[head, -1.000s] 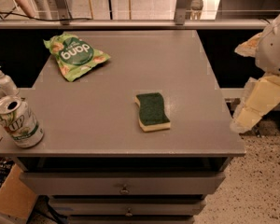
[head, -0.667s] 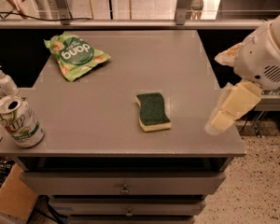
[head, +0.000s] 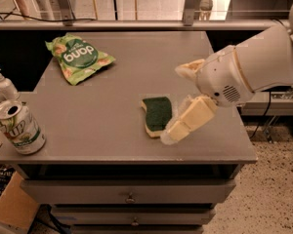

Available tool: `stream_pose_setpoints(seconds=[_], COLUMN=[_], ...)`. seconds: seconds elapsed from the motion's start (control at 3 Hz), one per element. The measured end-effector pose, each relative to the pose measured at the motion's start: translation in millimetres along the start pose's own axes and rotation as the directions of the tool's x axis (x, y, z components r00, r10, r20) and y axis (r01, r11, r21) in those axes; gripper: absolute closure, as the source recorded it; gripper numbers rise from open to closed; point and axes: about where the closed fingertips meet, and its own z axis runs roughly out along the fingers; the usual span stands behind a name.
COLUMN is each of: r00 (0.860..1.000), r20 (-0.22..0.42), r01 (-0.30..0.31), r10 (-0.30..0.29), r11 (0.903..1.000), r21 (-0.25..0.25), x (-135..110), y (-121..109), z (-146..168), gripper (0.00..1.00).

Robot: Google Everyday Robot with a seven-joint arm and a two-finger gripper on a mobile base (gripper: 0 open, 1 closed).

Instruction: Knock 7up can over

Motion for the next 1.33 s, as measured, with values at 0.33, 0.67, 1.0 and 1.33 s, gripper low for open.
stream_pose_setpoints(seconds=[0.33, 0.67, 1.0, 1.33], r00=[0.986, 0.986, 0.979, 0.96], r20=[0.164, 0.161, 0.2, 0.277], r01=[0.043, 0.043, 0.041, 0.058], r10=[-0.03, -0.031, -0.03, -0.044], r11=[0.9961, 0.9962, 0.9978, 0.9975], r21=[-0.077, -0.076, -0.052, -0.04], x=[-39.4, -38.7, -42.2, -57.4], y=[25.5, 25.2, 26.3, 26.8], z=[42.1, 41.8, 53.2, 90.6], gripper=[0.0, 0.0, 0.0, 0.0])
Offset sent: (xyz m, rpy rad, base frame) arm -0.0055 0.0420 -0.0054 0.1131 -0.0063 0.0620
